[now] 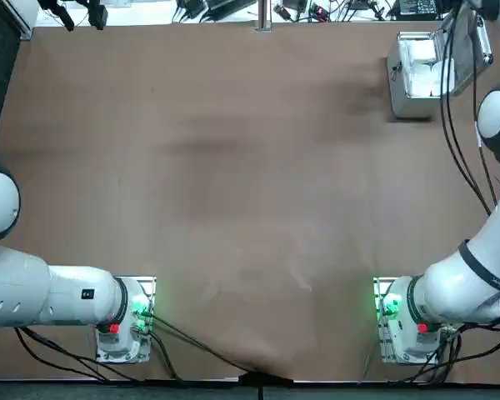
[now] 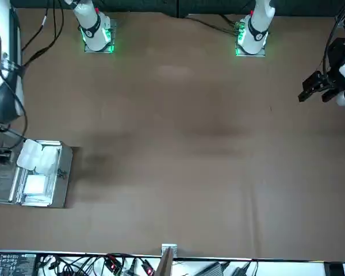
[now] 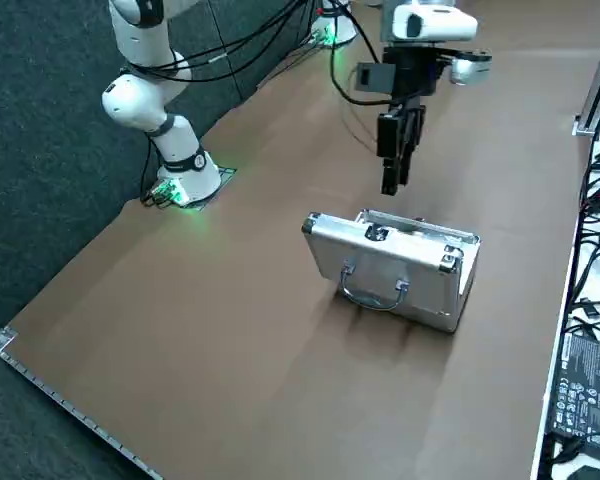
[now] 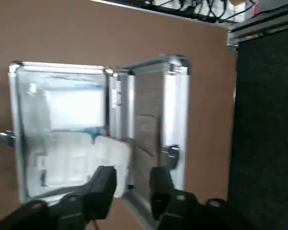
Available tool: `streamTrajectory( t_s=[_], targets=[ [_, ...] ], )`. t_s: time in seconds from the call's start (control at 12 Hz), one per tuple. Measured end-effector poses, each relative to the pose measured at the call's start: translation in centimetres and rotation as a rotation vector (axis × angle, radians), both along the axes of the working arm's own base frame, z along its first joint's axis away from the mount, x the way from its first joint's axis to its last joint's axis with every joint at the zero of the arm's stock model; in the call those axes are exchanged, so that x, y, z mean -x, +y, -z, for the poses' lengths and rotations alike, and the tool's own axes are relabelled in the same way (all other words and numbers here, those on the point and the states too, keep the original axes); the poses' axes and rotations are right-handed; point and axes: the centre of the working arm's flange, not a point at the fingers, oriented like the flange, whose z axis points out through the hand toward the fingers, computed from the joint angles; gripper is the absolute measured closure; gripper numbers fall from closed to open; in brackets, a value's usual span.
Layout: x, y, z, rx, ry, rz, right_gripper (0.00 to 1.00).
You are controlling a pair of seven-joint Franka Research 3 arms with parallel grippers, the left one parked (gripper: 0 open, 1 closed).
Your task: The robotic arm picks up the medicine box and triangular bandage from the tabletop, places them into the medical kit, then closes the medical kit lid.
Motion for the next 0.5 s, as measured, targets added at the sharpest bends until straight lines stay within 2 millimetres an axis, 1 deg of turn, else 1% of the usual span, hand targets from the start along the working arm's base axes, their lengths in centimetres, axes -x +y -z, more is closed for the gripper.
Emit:
streamTrajectory(
  t_s=[0.17,0.25,0.33,0.42,0.5],
  targets=[
    [0.7,-3.2,-1.7,0.003,-0.010,0.003,0.80],
    [1.0,-5.1,-2.6,0.002,-0.020,0.014,0.92],
    [1.3,-7.2,-3.0,-0.012,-0.027,0.027,0.99],
    [1.7,-9.2,-3.0,-0.040,-0.033,0.034,0.99],
    [2.1,-11.2,-2.5,-0.080,-0.034,0.038,0.99]
  ],
)
